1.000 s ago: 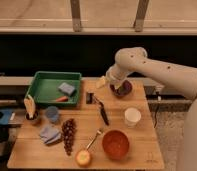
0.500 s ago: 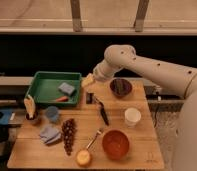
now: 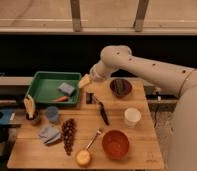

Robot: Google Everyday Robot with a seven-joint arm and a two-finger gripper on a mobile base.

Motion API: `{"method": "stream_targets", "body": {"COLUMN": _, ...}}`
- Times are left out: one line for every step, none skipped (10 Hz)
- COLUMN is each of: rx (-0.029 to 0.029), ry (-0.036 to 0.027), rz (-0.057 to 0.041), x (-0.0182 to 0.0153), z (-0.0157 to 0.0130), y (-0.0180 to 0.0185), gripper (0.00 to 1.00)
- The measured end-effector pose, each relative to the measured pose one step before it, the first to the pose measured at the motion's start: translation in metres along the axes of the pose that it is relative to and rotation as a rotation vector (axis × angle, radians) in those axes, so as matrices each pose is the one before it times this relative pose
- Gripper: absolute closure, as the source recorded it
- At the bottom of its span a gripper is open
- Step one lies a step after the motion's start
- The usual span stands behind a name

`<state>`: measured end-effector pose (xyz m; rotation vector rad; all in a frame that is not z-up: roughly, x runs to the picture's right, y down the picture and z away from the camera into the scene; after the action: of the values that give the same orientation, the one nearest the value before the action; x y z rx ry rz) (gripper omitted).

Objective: Place sponge in table surface

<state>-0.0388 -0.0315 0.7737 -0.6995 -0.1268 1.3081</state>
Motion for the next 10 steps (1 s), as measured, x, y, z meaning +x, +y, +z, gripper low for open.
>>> {"method": "stream_targets", "body": {"rx": -0.00577, "ry": 0.01335, "rz": -0.03182, "x": -0.00925, "z": 0.01411, "y": 0.01126, "gripper": 0.29}}
{"method": "stream_targets", "body": {"rx": -0.00668, "ry": 0.01029, "rz": -0.03307, "x": -0.01037, "z": 0.01324, "y": 0.01144, "gripper": 0.29}}
{"method": "stream_targets", "body": {"rx": -0.00483, "ry": 0.00993, "rz": -0.02646, "x": -0.00791, "z": 0.01099, "y": 0.00760, "gripper": 0.29}}
{"method": "stream_targets", "body": {"rx": -0.00359, "ry": 0.01374, "rz": -0.03596, "x": -0.00982, "z": 0.01606, "y": 0.00679, "gripper": 0.29}}
{"method": "stream_targets", "body": {"rx": 0.00608, "ry": 0.01258, "rz": -0.02763, "x": -0.00841, "z": 0.01124, "y": 0.00054, "gripper": 0.29}}
{"method": "stream_targets", "body": {"rx": 0.00910, "ry": 0.01022, "rz": -0.02003, "x": -0.00652, "z": 0.00843, "y": -0.00069, "gripper": 0.29}}
{"method": "stream_targets", "body": {"rx": 0.01067, "ry": 0.01269, "rz": -0.03143, "x": -0.01086, "z": 0.01175, "y": 0.00234, "gripper": 0.29}}
{"method": "stream_targets", "body": {"rx": -0.00076, "ry": 0.00059, "rz": -0.01719, "x": -0.00681, "z": 0.00621, "y": 0.00206, "gripper": 0.29}}
{"method": "stream_targets", "body": {"rx": 0.00074, "ry": -0.00550, "rz": -0.00246, "x": -0.00168, "z": 0.00078, "y": -0.00210, "gripper": 0.29}}
{"method": "stream_targets", "body": {"rx": 0.00456, "ry": -0.00133, "rz": 0.00419, "x": 0.00095, "z": -0.00180, "y": -0.00388, "gripper": 0.29}}
